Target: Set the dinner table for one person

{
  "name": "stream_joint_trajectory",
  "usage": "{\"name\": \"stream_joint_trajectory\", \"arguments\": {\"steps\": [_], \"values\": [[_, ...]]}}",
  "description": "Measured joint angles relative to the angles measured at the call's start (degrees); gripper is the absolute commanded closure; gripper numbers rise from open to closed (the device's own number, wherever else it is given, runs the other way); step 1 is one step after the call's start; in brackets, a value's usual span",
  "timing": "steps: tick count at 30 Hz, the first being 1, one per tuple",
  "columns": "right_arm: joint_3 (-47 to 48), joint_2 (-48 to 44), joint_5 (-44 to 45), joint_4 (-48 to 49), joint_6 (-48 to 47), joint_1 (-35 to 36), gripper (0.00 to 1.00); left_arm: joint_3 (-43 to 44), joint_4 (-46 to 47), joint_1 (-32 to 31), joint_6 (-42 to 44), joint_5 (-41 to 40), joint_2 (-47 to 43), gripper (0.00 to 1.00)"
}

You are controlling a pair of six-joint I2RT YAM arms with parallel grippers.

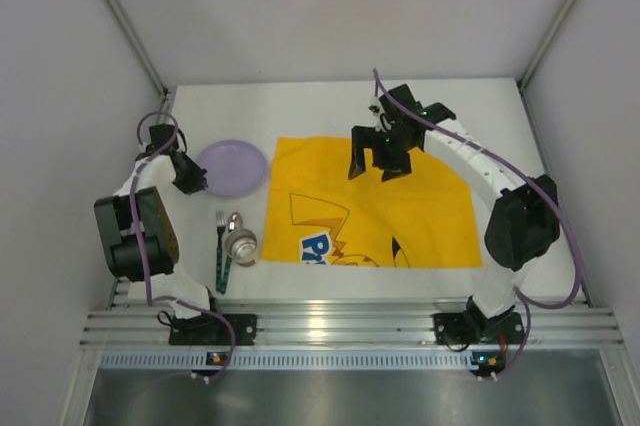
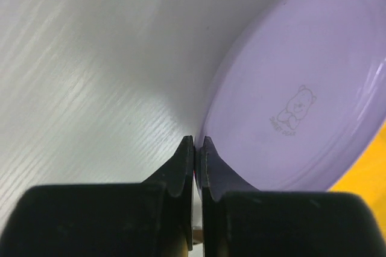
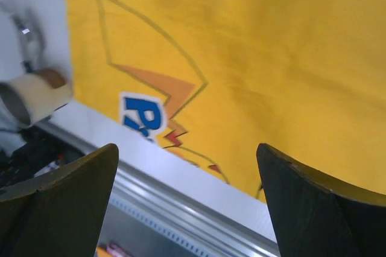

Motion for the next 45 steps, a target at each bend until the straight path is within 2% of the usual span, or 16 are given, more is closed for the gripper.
{"name": "stream_joint_trajectory", "arguments": {"steps": [7, 12, 17, 18, 19, 21, 22, 23, 26, 27, 28, 30, 31, 35, 39, 45], "values": [[11.58, 7.23, -15.54, 12.09, 8.22, 8.74, 0.02, -0.9, -4.04, -0.76, 0.39, 1.36, -13.57, 1.0], [21.33, 17.03, -18.45, 17.35, 13.38, 11.37, 0.03, -1.29, -5.66, -4.68, 1.29, 2.56, -21.66, 1.0], [24.7, 24.83, -18.71, 20.04, 17.77, 12.52, 0.11, -2.84, -7.56, -7.3, 1.9, 5.38, -27.17, 1.0], [24.96, 25.86, -18.64, 20.35, 18.34, 12.72, 0.16, -3.17, -8.02, -7.72, 1.92, 5.92, -27.85, 1.0], [25.05, 26.73, -18.45, 20.52, 18.82, 12.87, 0.34, -3.3, -8.66, -8.15, 1.95, 6.32, -28.26, 1.0], [25.03, 27.5, -17.99, 20.48, 19.37, 13.09, 0.56, -3.45, -9.35, -9.62, 2.12, 7.02, -28.79, 1.0], [24.96, 27.5, -18.1, 20.39, 19.93, 13.16, 0.74, -3.65, -9.35, -10.64, 2.36, 7.26, -28.96, 1.0], [24.96, 27.41, -18.01, 20.46, 20.0, 13.2, 0.81, -3.96, -9.27, -11.61, 2.58, 7.37, -29.0, 1.0], [24.22, 26.18, -18.34, 20.94, 20.17, 12.72, 1.0, -5.51, -9.18, -12.35, 2.54, 6.34, -29.03, 0.67], [22.95, 25.16, -18.75, 21.22, 19.82, 12.5, 1.0, -5.66, -9.22, -12.9, 2.93, 5.81, -28.96, 0.55], [21.66, 24.15, -17.97, 21.33, 19.78, 12.46, 1.0, -5.66, -9.22, -13.64, 3.17, 6.29, -28.94, 0.35], [17.68, 21.64, -15.69, 22.05, 19.76, 12.0, 1.0, -5.38, -9.35, -15.45, 3.43, 7.65, -29.0, 0.21], [15.19, 20.35, -15.08, 22.56, 19.58, 11.52, 1.0, -4.94, -9.68, -16.22, 3.67, 7.89, -28.98, 0.07], [3.48, 14.47, -12.79, 23.08, 18.58, 6.47, 1.0, -1.62, -11.72, -16.96, 4.48, 6.4, -28.92, 0.02], [-7.26, 8.02, -9.55, 21.62, 16.52, -5.03, 1.0, 0.2, -12.22, -16.74, 5.11, 3.26, -28.96, 0.02], [-10.78, 4.74, -3.21, 17.92, 11.96, -20.37, 1.0, -0.13, -14.67, -14.45, 6.27, 0.48, -28.96, 0.02]]}}
